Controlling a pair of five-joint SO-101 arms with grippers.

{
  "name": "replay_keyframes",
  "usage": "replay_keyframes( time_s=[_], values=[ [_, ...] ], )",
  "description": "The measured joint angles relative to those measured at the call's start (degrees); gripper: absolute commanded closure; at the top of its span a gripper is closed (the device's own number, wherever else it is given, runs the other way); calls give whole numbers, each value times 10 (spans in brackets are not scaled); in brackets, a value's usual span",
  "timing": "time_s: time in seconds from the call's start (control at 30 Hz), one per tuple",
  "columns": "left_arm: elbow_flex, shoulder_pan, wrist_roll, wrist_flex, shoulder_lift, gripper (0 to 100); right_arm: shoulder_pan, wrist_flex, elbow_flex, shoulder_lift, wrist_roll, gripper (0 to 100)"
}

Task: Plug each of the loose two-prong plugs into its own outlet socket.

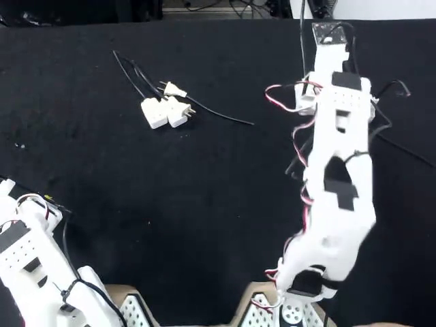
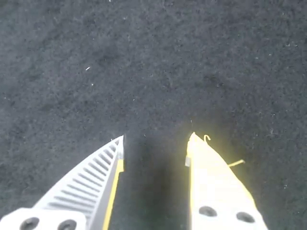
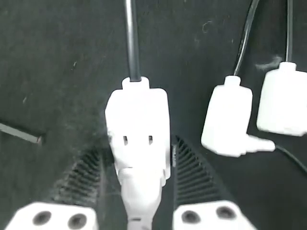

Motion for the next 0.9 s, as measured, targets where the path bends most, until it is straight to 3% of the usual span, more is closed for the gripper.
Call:
replay_keyframes(
  time_s=[0.4, 0.9],
  values=[
    [6, 0, 0, -4, -1, 784, 0, 103, -214, 116, 8, 988],
    [7, 1, 0, -5, -1, 784, 1, 114, -354, 265, 8, 988]
  ],
)
